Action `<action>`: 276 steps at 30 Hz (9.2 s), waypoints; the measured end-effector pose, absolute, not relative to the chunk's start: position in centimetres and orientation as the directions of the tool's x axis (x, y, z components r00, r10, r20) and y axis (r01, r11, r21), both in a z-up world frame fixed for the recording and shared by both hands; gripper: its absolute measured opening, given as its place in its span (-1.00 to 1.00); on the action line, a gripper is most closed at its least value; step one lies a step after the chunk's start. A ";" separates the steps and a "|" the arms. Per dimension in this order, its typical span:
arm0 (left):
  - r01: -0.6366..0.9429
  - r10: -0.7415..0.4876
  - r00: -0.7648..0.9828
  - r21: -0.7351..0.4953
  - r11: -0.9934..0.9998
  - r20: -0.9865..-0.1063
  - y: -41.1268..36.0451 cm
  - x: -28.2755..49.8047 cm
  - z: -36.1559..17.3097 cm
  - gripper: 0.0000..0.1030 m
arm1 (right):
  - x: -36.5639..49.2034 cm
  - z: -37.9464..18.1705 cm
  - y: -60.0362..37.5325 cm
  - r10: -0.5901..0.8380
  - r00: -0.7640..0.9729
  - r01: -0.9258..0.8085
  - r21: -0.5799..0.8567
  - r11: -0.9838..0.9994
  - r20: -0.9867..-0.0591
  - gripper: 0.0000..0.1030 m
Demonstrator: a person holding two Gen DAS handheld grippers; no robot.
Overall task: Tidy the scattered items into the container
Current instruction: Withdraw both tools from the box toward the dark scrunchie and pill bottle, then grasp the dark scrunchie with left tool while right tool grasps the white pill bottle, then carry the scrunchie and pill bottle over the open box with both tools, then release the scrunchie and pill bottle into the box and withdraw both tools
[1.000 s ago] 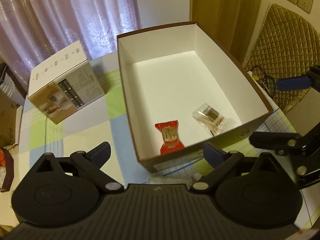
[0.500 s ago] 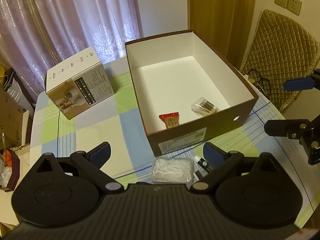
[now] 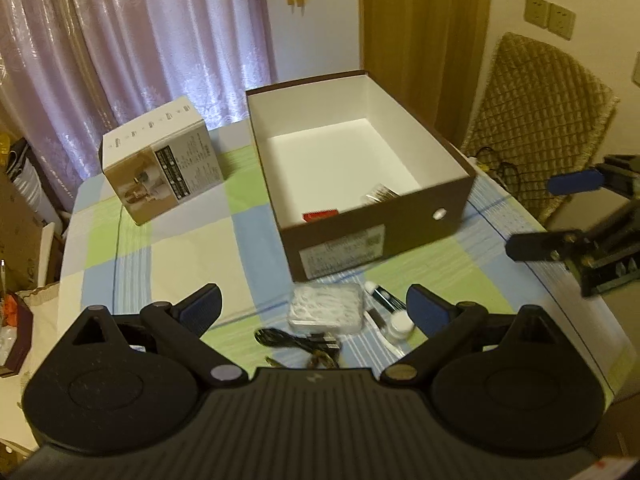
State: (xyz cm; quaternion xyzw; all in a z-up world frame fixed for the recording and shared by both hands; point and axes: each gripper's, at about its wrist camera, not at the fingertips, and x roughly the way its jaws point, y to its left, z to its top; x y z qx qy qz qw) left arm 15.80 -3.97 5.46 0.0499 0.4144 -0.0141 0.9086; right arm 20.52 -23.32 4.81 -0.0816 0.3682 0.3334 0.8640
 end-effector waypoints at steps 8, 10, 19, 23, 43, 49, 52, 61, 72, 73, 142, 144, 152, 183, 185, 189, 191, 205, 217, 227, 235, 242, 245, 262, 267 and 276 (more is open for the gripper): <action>0.094 0.010 0.641 0.092 0.991 -0.768 -4.7 11.1 3.1 0.84 | 18.1 3.9 -24.6 0.519 0.499 -0.635 0.115 0.764 -0.693 0.96; 0.102 -0.002 0.623 0.078 0.992 -0.782 -4.9 10.1 2.2 0.83 | 17.5 3.5 -24.6 0.514 0.495 -0.642 0.104 0.760 -0.700 0.96; 0.109 -0.050 0.515 0.007 0.994 -0.856 -5.5 7.5 -2.3 0.76 | 15.8 0.7 -25.4 0.492 0.426 -0.656 0.115 0.746 -0.759 0.96; 0.129 -0.074 0.473 -0.014 0.992 -0.878 -6.2 7.3 -3.9 0.75 | 15.3 -0.5 -25.7 0.466 0.406 -0.658 0.102 0.746 -0.786 0.96; 0.171 -0.142 0.380 -0.081 0.982 -0.914 -10.2 9.9 -9.6 0.42 | 16.4 -3.6 -27.7 0.408 0.353 -0.616 0.119 0.779 -0.842 0.96; 0.141 -0.145 0.378 -0.098 0.985 -0.914 -9.6 9.7 -10.5 -0.14 | 16.6 -4.1 -27.8 0.411 0.343 -0.616 0.128 0.777 -0.845 0.96; 0.135 -0.155 0.394 -0.110 0.985 -0.906 -9.2 9.2 -10.2 -0.31 | 16.8 -4.3 -27.6 0.412 0.337 -0.619 0.131 0.775 -0.847 0.96; 0.098 -0.128 0.428 -0.094 0.991 -0.895 -6.7 7.5 -8.7 -0.47 | 16.9 -4.5 -25.1 0.455 0.321 -0.677 0.135 0.724 -0.831 0.96; -0.040 0.003 0.468 -0.018 0.999 -0.884 -1.0 7.4 -7.1 -0.47 | 17.6 -5.3 -21.5 0.509 0.337 -0.722 0.129 0.680 -0.792 0.95; -0.051 0.014 0.470 -0.012 0.999 -0.882 -0.5 7.5 -6.9 -0.47 | 17.7 -5.4 -21.3 0.509 0.342 -0.723 0.125 0.680 -0.790 0.95; 0.028 -0.035 0.656 -0.022 0.999 -0.754 -0.7 15.6 0.9 -0.47 | 19.7 -0.3 -21.7 0.529 0.448 -0.702 0.083 0.708 -0.721 -0.53; 0.045 -0.045 0.665 -0.020 0.999 -0.746 -1.3 16.3 1.2 -0.47 | 20.0 0.3 -21.8 0.532 0.456 -0.699 0.082 0.710 -0.713 -0.53; 0.111 -0.089 0.697 -0.016 0.994 -0.712 -2.8 20.1 2.5 -0.47 | 22.1 2.6 -21.8 0.544 0.502 -0.693 0.063 0.718 -0.673 -0.53; 0.154 -0.094 0.574 -0.006 0.988 -0.813 -2.7 42.0 -2.9 -0.46 | 41.8 -2.4 -15.5 0.509 0.476 -0.704 0.036 0.709 -0.717 -0.53; 0.150 -0.090 0.557 -0.007 0.989 -0.825 -2.6 42.9 -3.8 -0.46 | 42.4 -3.2 -15.1 0.495 0.466 -0.707 0.028 0.707 -0.733 -0.53; 0.160 -0.085 0.539 0.003 0.987 -0.838 -2.9 44.0 -5.2 -0.46 | 43.3 -4.5 -15.0 0.474 0.451 -0.700 0.029 0.714 -0.756 -0.53; 0.162 -0.083 0.527 0.004 0.987 -0.846 -3.0 44.3 -5.8 -0.46 | 43.7 -4.9 -15.0 0.468 0.445 -0.698 0.031 0.715 -0.763 -0.53; 0.205 -0.035 0.485 0.075 0.976 -0.874 -3.9 44.7 -7.9 -0.13 | 44.3 -5.2 -15.0 0.471 0.431 -0.714 0.028 0.699 -0.770 -0.53; 0.223 -0.016 0.517 0.117 0.968 -0.856 -4.3 44.4 -6.7 0.04 | 44.3 -5.3 -14.6 0.462 0.436 -0.713 0.016 0.701 -0.772 -0.53; 0.218 0.006 0.527 0.143 0.965 -0.850 -4.4 44.4 -6.1 0.04 | 44.2 -5.3 -14.4 0.468 0.433 -0.721 0.015 0.692 -0.770 -0.51; 0.210 0.023 0.532 0.159 0.965 -0.847 -4.1 44.1 -5.7 0.04 | 43.2 -4.5 -14.8 0.490 0.441 -0.727 0.021 0.686 -0.752 -0.06; 0.207 0.018 0.555 0.159 0.965 -0.832 -4.1 42.5 -4.5 0.32 | 41.8 -2.7 -15.9 0.520 0.454 -0.723 0.041 0.689 -0.724 0.32; 0.203 0.007 0.568 0.148 0.968 -0.823 -4.1 41.3 -3.6 0.39 | 41.0 -1.7 -16.7 0.540 0.454 -0.718 0.069 0.693 -0.708 0.55; 0.050 0.023 0.625 0.070 0.996 -0.781 -2.9 31.8 3.0 0.74 | 35.0 3.6 -20.7 0.589 0.503 -0.674 0.140 0.725 -0.633 0.96; 0.011 0.024 0.644 0.040 0.999 -0.765 -2.4 27.4 4.4 0.74 | 32.1 4.1 -21.9 0.589 0.519 -0.670 0.132 0.730 -0.620 0.96; 0.017 0.013 0.637 0.030 0.999 -0.771 -2.6 19.1 3.2 0.74 | 27.2 3.8 -23.6 0.581 0.529 -0.662 0.127 0.739 -0.618 0.96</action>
